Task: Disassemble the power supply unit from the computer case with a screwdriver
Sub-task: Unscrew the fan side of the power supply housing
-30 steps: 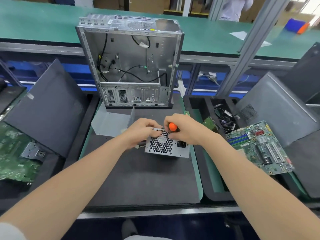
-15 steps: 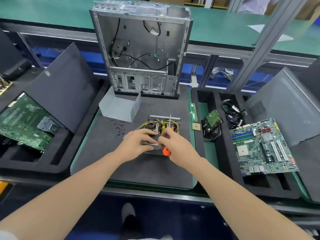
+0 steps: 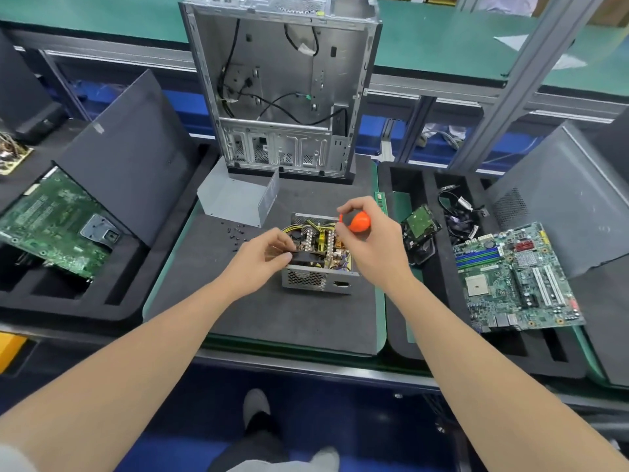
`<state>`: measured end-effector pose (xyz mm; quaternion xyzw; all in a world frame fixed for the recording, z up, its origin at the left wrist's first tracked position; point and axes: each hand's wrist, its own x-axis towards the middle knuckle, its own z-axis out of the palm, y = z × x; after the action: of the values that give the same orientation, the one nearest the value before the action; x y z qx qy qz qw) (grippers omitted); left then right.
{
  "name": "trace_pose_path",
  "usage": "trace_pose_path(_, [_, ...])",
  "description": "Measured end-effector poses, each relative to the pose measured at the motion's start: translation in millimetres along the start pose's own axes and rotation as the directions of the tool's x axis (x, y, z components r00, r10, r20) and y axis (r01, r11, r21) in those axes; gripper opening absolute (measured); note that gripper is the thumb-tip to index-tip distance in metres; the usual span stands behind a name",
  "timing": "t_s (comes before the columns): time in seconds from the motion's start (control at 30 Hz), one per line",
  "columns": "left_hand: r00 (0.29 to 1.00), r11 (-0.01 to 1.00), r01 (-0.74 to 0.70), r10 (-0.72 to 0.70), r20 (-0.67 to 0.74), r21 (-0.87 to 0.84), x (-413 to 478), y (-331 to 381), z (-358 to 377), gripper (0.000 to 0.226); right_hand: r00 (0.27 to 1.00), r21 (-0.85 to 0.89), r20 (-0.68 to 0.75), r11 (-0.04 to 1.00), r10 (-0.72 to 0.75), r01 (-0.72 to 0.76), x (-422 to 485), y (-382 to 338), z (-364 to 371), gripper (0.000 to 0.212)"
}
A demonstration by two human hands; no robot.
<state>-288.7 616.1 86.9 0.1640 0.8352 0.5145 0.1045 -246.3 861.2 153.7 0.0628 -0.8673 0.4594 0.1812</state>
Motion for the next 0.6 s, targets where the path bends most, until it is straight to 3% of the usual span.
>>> trace_pose_path(0.13, [0.993, 0.994, 0.064, -0.072, 0.092, 0.09, 12.7, -2.4, -2.9, 0.018, 0.999, 0.08, -0.004, 0.996, -0.033, 0.033, 11.7, -17.8, -1.5, 0.024])
trace_pose_path(0.23, [0.981, 0.98, 0.0, -0.039, 0.191, 0.198, 22.1, -0.5, -5.0, 0.017, 0.999, 0.057, -0.012, 0.998, -0.033, 0.033, 23.3, -29.1, -1.1, 0.025])
trace_pose_path(0.47, [0.988, 0.992, -0.112, 0.105, 0.111, 0.057, 53.5, 19.5, -9.2, 0.022, 1.0, -0.256, -0.01, 0.967, 0.006, -0.008, 50.5, -27.7, -2.6, 0.023])
trace_pose_path(0.6, [0.988, 0.988, -0.149, 0.146, 0.055, 0.047, 69.5, 37.5, -12.5, 0.021, 0.993, -0.44, 0.098, 0.898, 0.065, -0.016, 61.3, -15.3, -4.8, 0.022])
